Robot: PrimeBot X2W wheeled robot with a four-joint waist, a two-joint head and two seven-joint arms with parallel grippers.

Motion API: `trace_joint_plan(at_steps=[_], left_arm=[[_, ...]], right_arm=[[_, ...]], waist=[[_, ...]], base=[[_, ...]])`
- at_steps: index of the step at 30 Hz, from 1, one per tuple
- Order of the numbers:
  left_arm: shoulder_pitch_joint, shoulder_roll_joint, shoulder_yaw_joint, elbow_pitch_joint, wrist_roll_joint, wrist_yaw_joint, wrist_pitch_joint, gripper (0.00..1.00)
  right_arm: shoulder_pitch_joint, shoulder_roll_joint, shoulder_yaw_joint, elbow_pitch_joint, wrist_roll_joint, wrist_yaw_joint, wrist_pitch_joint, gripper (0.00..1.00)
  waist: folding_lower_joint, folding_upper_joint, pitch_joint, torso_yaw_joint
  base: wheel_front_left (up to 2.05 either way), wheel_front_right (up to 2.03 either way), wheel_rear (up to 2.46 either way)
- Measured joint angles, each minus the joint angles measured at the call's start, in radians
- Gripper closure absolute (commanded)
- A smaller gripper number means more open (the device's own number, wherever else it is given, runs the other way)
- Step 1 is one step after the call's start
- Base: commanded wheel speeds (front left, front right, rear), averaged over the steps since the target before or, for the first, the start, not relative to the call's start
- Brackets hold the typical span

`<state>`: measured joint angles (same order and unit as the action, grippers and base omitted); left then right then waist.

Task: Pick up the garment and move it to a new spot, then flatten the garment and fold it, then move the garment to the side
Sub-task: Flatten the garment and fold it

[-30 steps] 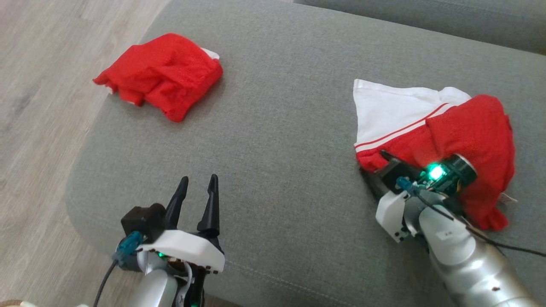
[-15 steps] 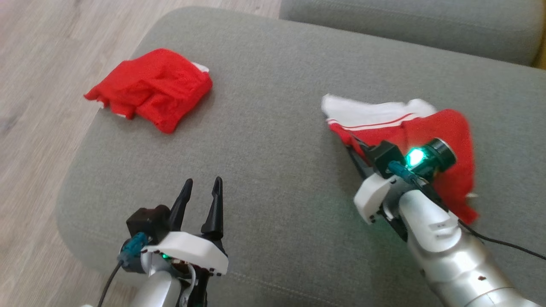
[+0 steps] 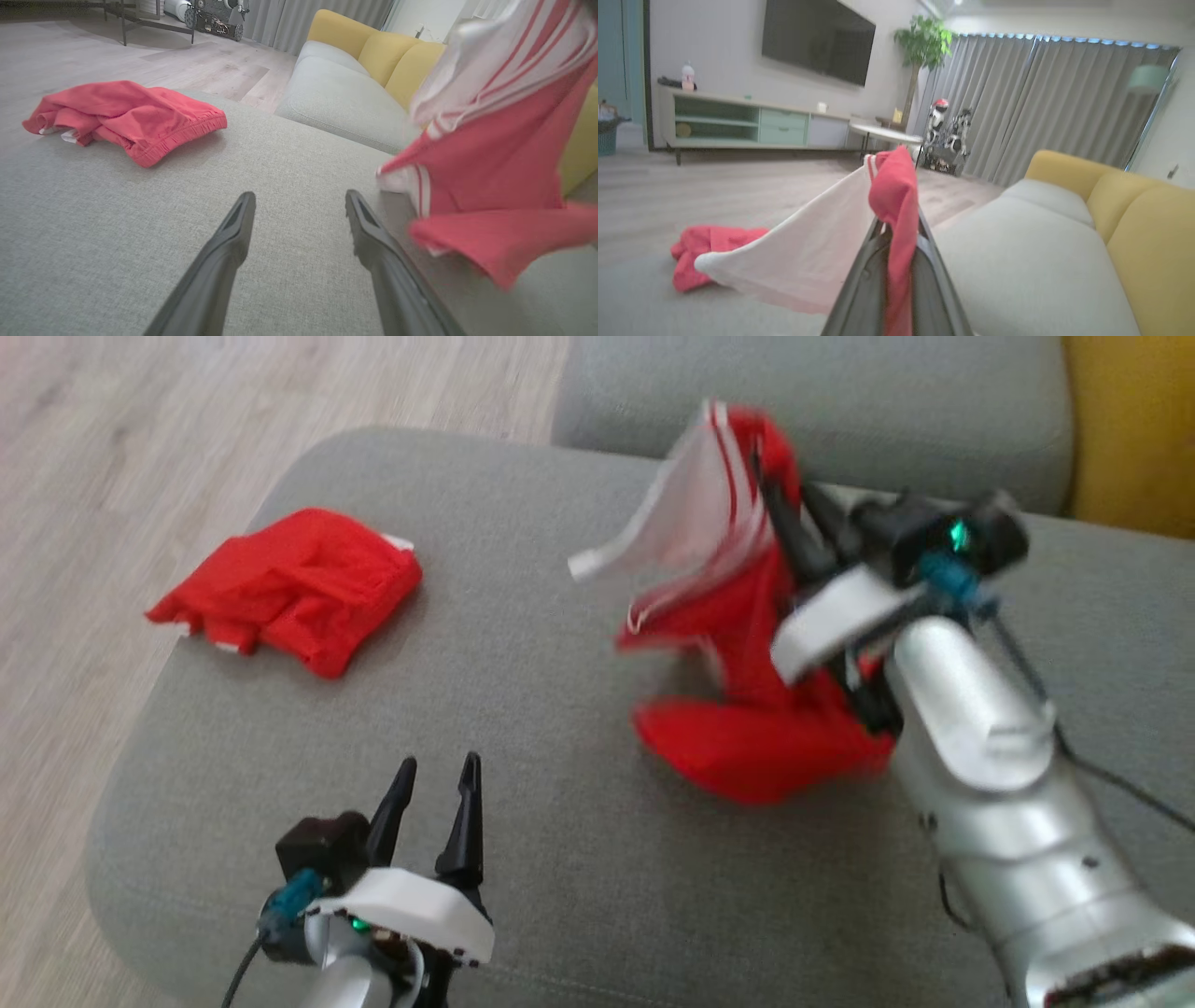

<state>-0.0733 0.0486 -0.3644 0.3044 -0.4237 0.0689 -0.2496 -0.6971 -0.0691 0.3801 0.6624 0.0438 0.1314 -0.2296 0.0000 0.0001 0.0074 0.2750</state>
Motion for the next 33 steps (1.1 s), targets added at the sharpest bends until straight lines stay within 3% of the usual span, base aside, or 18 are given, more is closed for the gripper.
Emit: trace_joint_plan(at_steps=[5,9,12,17,18,22,23,24,28,31,33], left_arm=[[0.014,0.000,0.005,0.003,0.000,0.000,0.000,0.00],[0.023,0.000,0.017,-0.004,0.000,0.000,0.000,0.00],[0.032,0.000,0.017,-0.008,0.006,0.000,0.000,0.00],[0.030,0.000,0.013,-0.012,0.007,0.001,0.000,0.00],[0.030,0.000,0.013,-0.012,0.007,0.001,0.000,0.00],[0.029,0.000,0.012,-0.011,0.008,0.001,0.000,0.00],[0.028,0.000,0.012,-0.011,0.008,0.001,0.000,0.00],[0.027,0.000,0.012,-0.010,0.008,0.001,0.000,0.00],[0.020,0.000,0.014,-0.006,0.009,0.000,0.000,0.00],[0.004,0.000,0.020,0.000,0.011,0.000,0.000,0.00],[0.001,0.000,0.026,0.004,0.016,0.000,0.000,0.00]], right_arm=[[-0.078,0.000,-0.014,-0.131,0.159,0.000,0.001,1.00],[-0.098,0.005,-0.149,-0.183,0.210,0.000,0.003,1.00],[-0.087,-0.024,-0.282,-0.164,0.170,0.000,0.041,1.00],[0.020,-0.136,-0.526,-0.095,0.070,0.000,0.113,1.00],[0.020,-0.136,-0.526,-0.095,0.070,0.000,0.113,1.00],[0.160,-0.171,-0.750,-0.003,-0.041,0.000,0.182,1.00],[0.188,-0.171,-0.811,0.018,-0.089,0.000,0.203,0.63],[0.212,-0.169,-0.873,0.031,-0.142,0.000,0.216,0.00],[0.236,-0.126,-1.021,0.021,-0.294,0.000,0.224,0.00],[0.219,-0.042,-1.001,0.001,-0.318,0.000,0.186,0.00],[0.213,0.002,-0.912,-0.023,-0.310,0.000,0.129,0.00]], waist=[[0.0000,0.0000,-0.036,-0.021],[0.0000,0.0000,-0.044,-0.038],[0.0000,0.0000,-0.035,-0.048],[0.0000,0.0000,-0.010,-0.057],[0.0000,0.0000,-0.010,-0.057],[0.0000,0.0000,0.014,-0.074],[0.0000,0.0000,0.018,-0.081],[0.0000,0.0000,0.023,-0.088],[0.0000,0.0000,0.037,-0.122],[0.0000,0.0000,0.043,-0.152],[0.0000,0.0000,0.040,-0.182]], base=[[0.00,0.00,0.00],[0.00,0.00,0.00],[0.00,0.00,0.00],[0.00,0.00,0.00],[0.00,0.00,0.00],[0.00,0.00,0.00],[0.00,0.00,0.00],[0.00,0.00,0.00],[0.00,0.00,0.00],[0.00,0.00,0.00],[0.00,0.00,0.00]])
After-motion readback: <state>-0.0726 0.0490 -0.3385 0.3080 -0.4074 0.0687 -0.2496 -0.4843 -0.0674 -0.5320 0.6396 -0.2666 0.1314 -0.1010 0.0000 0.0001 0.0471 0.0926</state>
